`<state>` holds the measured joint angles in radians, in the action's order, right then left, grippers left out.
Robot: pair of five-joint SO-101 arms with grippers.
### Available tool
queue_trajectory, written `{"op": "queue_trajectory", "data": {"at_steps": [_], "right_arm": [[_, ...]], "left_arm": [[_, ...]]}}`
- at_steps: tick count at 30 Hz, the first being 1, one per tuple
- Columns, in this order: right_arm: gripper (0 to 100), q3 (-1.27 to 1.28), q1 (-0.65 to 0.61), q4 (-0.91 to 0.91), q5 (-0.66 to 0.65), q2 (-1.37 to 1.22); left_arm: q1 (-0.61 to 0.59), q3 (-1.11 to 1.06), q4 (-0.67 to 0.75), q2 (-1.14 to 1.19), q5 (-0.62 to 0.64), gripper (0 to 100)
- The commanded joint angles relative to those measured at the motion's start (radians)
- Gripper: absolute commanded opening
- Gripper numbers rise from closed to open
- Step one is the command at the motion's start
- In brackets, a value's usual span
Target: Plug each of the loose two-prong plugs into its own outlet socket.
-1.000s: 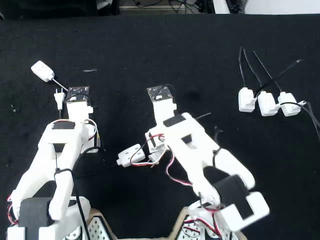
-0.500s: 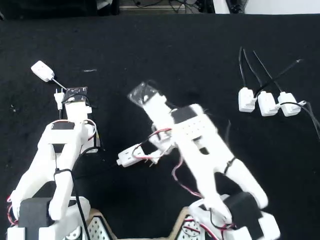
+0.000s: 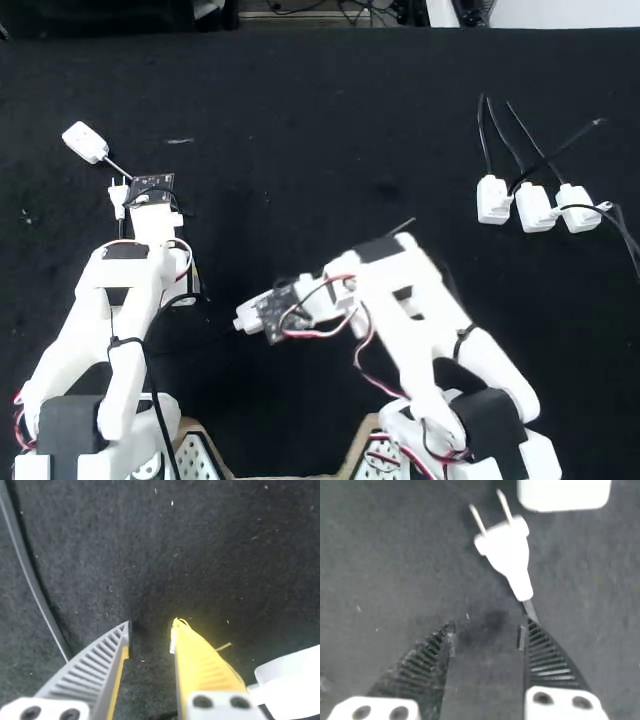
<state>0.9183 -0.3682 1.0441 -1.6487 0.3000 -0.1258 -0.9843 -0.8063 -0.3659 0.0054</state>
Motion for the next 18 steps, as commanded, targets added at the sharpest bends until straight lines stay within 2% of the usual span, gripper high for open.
{"op": "queue_trajectory", "data": {"at_steps": [1,7,13,18], "right_arm": [[19.4,0.021,-0.055,-0.086,-0.014,0.042],[19.4,0.008,-0.087,-0.100,-0.012,0.041],[19.4,0.013,-0.141,-0.143,0.055,0.039],[19.4,0.012,-0.138,-0.206,0.052,-0.039]], "left_arm": [[-0.016,0.004,0.000,-0.023,0.009,14],[-0.087,0.005,0.006,-0.028,0.014,14],[-0.082,0.005,0.002,-0.032,0.011,14],[-0.082,0.005,0.000,-0.032,0.011,14]]}}
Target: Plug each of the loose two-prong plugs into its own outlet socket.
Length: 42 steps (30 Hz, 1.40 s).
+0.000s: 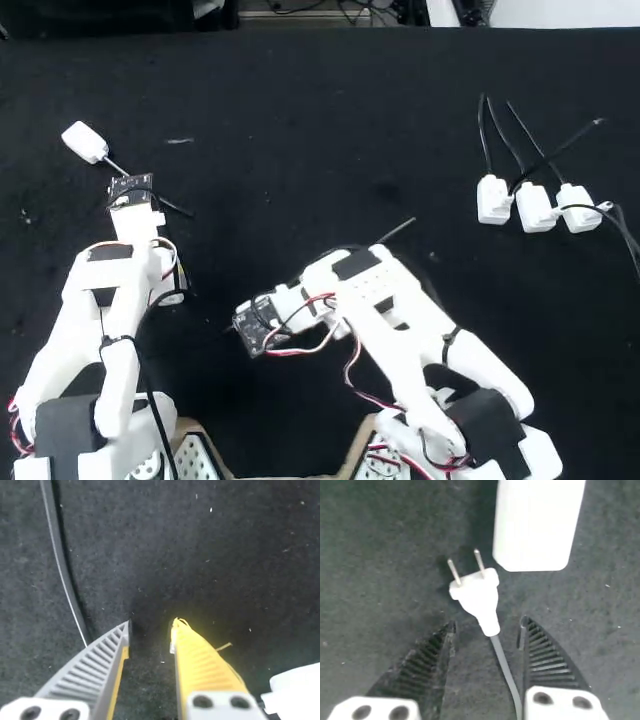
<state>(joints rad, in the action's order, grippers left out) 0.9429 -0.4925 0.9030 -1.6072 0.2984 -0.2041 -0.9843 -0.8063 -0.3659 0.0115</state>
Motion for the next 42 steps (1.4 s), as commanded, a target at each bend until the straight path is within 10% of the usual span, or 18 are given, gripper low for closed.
{"op": "queue_trajectory", "data": {"at_steps": [1,8,14,25,34,42], "right_arm": [[19.4,-0.013,-0.014,-0.086,0.011,-0.065],[14.2,-0.059,-0.011,-0.086,0.025,-0.176],[1.0,-0.119,-0.012,-0.060,0.281,-0.120],[1.0,-0.108,-0.020,0.290,0.583,0.432],[1.0,0.176,-0.233,-0.262,0.959,0.450],[1.0,0.056,-0.270,-0.313,1.134,0.236]], "left_arm": [[-0.004,0.005,0.000,-0.032,0.005,14],[-0.004,0.005,0.000,-0.032,0.005,14],[-0.004,0.005,0.000,-0.032,0.005,14],[-0.004,0.010,-0.002,-0.034,0.008,14],[-0.005,0.016,-0.118,-0.236,0.084,14],[0.022,-0.165,-0.074,-0.582,0.094,14]]}}
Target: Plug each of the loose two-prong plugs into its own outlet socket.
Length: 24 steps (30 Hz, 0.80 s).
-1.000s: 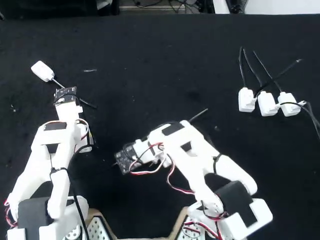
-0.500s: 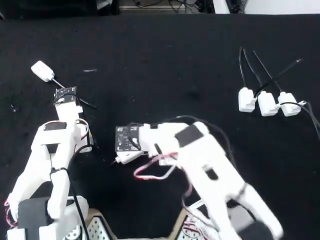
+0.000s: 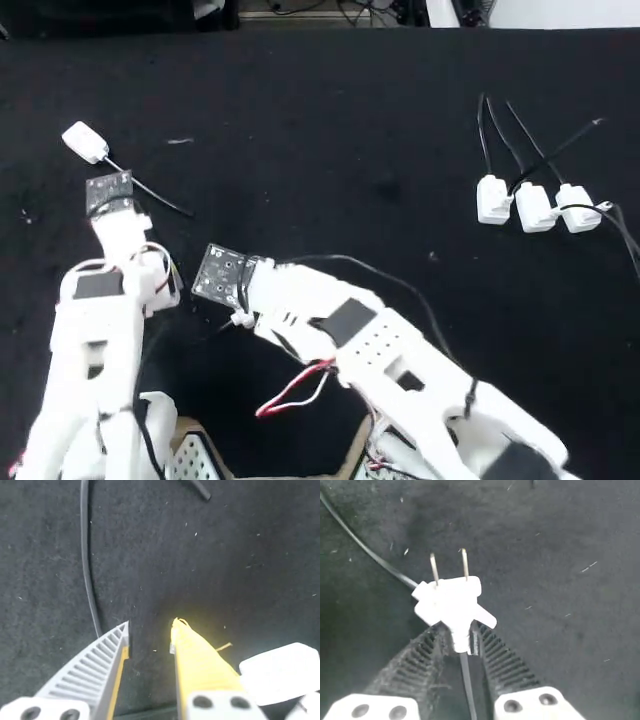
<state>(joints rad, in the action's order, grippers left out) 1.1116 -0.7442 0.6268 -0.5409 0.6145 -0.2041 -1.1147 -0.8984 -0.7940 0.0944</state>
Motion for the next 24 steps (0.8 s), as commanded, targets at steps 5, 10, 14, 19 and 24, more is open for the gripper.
{"op": "queue_trajectory", "data": {"at_steps": [5,10,14,19,24], "right_arm": [[1.0,-0.145,-0.018,-0.092,0.186,-0.160],[1.0,-0.133,-0.018,-0.141,0.293,-0.165],[1.0,-0.136,-0.029,-0.140,0.298,-0.166],[1.0,-0.128,-0.107,-0.137,0.296,-0.173],[1.0,-0.128,-0.106,-0.137,0.304,-0.173]], "left_arm": [[0.031,-0.088,0.020,-0.298,0.023,14],[0.035,-0.133,0.020,-0.413,0.068,14],[0.104,-0.174,0.015,-0.500,0.068,14],[0.176,-0.242,0.015,-0.646,0.069,14],[0.176,-0.326,0.011,-0.829,0.069,14]]}}
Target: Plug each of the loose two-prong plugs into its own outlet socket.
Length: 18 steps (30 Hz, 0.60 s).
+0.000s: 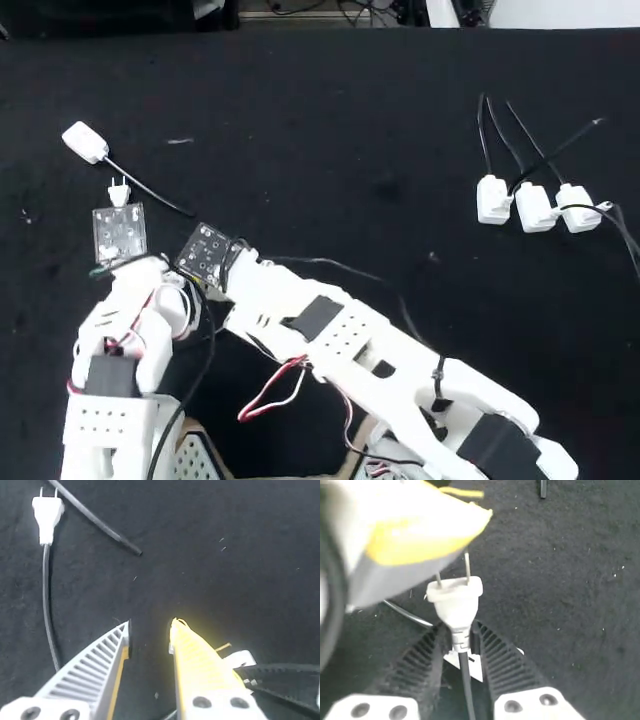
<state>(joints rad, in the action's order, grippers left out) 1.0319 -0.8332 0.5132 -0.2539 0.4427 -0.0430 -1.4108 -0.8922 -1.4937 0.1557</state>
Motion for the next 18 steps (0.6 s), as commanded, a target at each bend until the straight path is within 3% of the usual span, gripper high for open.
{"op": "queue_trajectory", "data": {"at_steps": [1,7,18], "right_arm": [[1.0,-0.048,-0.017,-0.023,0.017,-0.001],[1.0,-0.039,-0.020,-0.025,0.025,0.008],[1.0,-0.016,-0.021,0.057,0.077,0.185]], "left_arm": [[0.015,-0.039,-0.009,-0.164,0.008,14],[0.015,-0.077,-0.097,-0.341,0.000,14],[0.019,-0.094,-0.092,-0.307,-0.046,14]]}}
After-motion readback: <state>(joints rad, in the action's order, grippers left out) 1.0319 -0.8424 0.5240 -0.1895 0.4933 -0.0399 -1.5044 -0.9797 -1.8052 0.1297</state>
